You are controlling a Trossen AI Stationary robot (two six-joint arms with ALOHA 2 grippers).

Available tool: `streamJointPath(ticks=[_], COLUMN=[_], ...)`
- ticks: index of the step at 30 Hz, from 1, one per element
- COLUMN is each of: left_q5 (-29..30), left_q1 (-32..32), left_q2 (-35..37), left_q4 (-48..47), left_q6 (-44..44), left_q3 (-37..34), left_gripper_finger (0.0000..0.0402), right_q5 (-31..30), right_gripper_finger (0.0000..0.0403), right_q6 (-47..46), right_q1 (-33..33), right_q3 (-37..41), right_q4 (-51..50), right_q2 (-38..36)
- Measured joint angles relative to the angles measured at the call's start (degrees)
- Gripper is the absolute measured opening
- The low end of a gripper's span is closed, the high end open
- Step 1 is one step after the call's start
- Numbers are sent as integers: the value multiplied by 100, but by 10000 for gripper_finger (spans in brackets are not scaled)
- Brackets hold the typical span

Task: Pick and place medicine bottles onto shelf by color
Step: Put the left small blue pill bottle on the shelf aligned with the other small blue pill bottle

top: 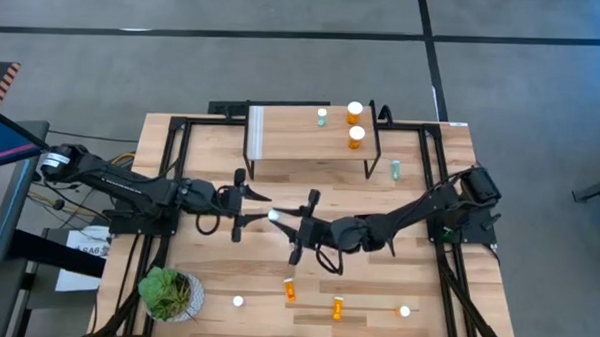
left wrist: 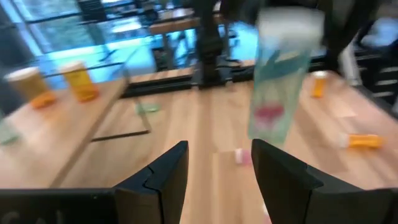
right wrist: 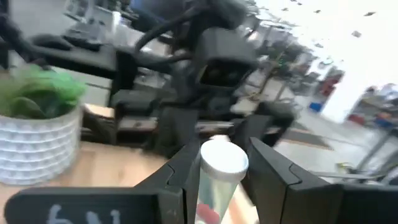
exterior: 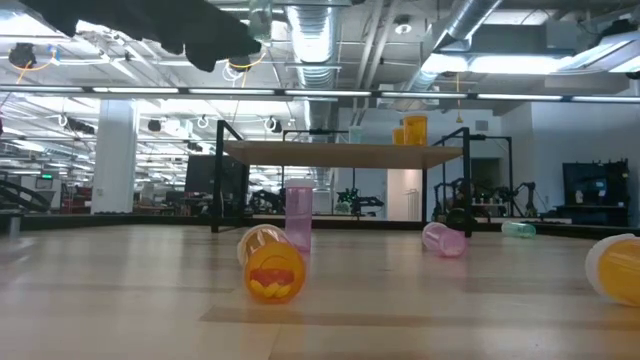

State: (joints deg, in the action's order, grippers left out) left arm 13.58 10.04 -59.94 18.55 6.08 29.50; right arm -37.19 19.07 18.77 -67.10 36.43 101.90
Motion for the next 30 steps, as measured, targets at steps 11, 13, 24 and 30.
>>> streamJointPath(ticks=[11, 13, 24, 30], left_q5=[599, 617, 573, 570], left_q1=[0, 0, 2, 2], left_q2=[697, 748, 780, 782], left_q4=[-549, -559, -624, -642], left_q6=[-103, -151, -234, -237], left_q3=[-2, -2, -2, -2], left_gripper_finger=[168, 168, 168, 168], right_q5=[-1136, -1266, 102, 459], right_gripper_finger=[129, 129, 129, 128], right_q6=[179, -83, -1943, -2117], right_q1=[-119, -256, -1999, -2701], right_q3=[-7, -7, 139, 694], right_q4=[-1075, -1461, -3324, -2850], right_q2=[-846, -1034, -1769, -1933])
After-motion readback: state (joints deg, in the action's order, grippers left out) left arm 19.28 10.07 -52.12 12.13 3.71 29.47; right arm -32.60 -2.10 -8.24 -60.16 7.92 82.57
